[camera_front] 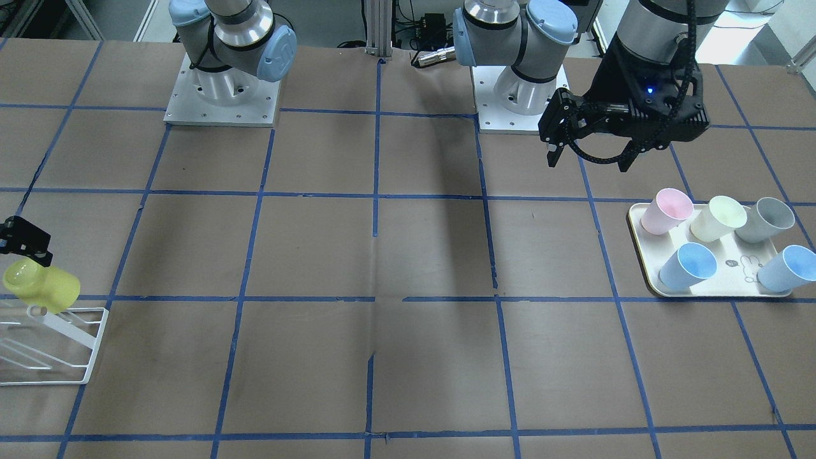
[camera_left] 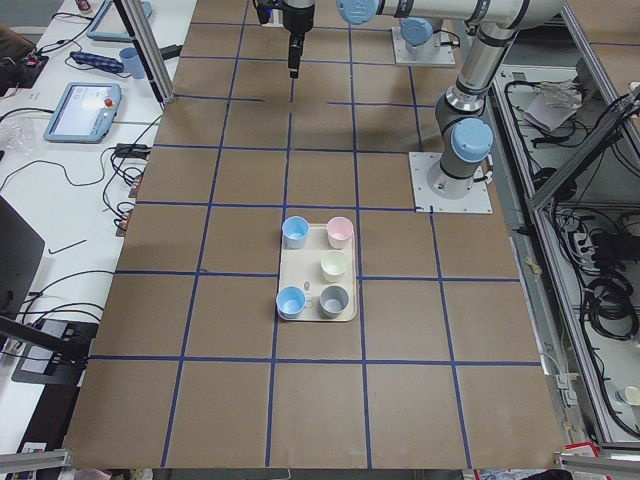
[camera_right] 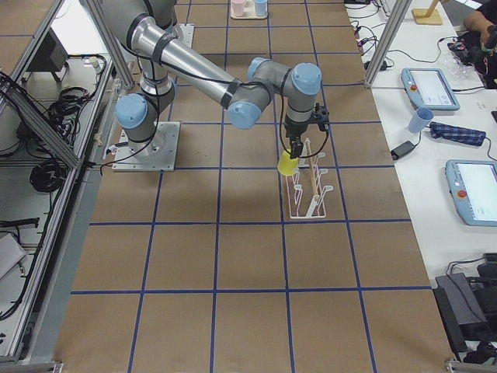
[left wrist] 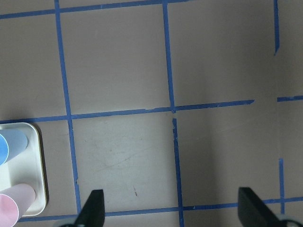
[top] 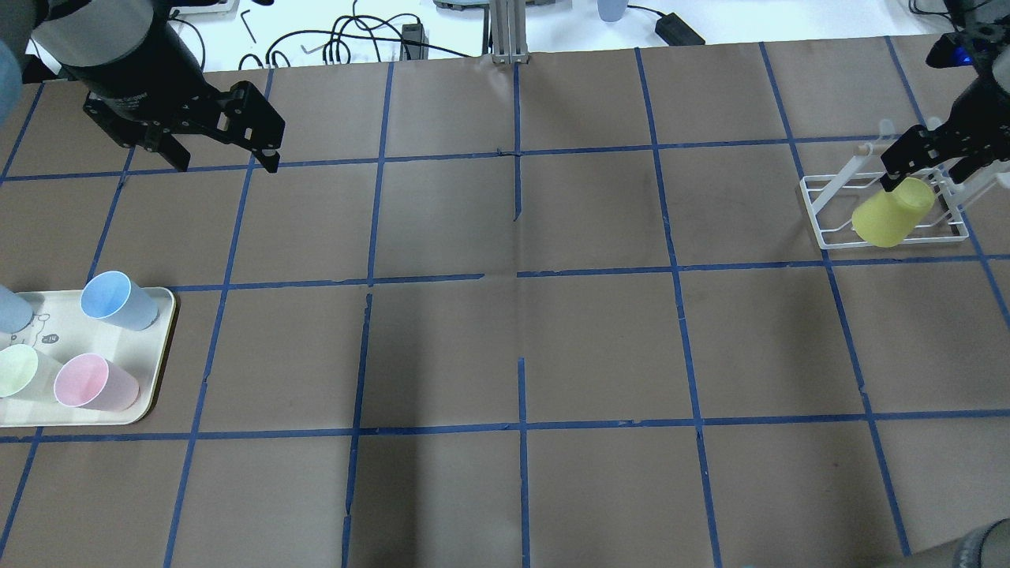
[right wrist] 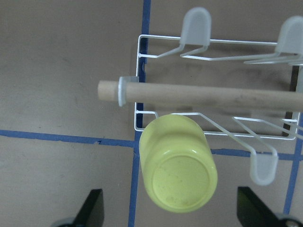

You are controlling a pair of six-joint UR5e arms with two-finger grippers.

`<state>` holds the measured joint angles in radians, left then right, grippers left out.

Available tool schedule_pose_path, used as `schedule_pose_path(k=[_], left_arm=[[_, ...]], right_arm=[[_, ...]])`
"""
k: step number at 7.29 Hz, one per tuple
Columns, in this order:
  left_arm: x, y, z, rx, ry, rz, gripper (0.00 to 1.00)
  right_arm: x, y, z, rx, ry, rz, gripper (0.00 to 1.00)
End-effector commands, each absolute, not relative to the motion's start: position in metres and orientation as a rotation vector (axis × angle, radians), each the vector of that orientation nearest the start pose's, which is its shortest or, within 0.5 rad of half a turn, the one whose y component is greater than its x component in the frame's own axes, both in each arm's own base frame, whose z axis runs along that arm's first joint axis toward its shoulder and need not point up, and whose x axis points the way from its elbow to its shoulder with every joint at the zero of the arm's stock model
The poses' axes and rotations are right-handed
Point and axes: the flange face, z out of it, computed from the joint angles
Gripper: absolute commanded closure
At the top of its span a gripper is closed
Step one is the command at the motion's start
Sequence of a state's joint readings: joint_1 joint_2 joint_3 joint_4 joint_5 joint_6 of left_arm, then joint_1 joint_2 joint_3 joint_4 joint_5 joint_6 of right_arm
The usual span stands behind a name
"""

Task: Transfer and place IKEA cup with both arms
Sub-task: 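Lower the right gripper around the yellow cup and close it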

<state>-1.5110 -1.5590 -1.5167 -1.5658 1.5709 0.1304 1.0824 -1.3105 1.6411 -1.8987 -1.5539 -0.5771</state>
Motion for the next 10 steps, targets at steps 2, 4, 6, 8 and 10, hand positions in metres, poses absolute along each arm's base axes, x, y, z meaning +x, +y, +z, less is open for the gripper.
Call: schedule_pose_path(k=[2,4,6,8,10], left_arm=[[-0.104,-0.5,0.52,0.111,3.133,-0.108,0.0],[-0.104,-0.5,0.521,0.111,3.133,-0.11,0.0],[-0.104,-0.5,0.52,0.111,3.133,-0.11,0.0],[-0.104,-0.5,0.52,0.111,3.133,-0.11,0.0],[-0.104,-0.501,0.521,0.111,3.132,-0.115,0.0]], right_arm=[[-0.155,-0.574,0.32,-0.129,3.115,0.006,0.01],[-0.154,-0.571,0.311,-0.127,3.121,-0.003,0.01],[-0.155,-0.573,0.3,-0.127,3.118,0.003,0.01],[-0.156,-0.574,0.297,-0.127,3.12,0.004,0.03],[-0.157,-0.575,0.298,-0.127,3.121,0.0,0.17]])
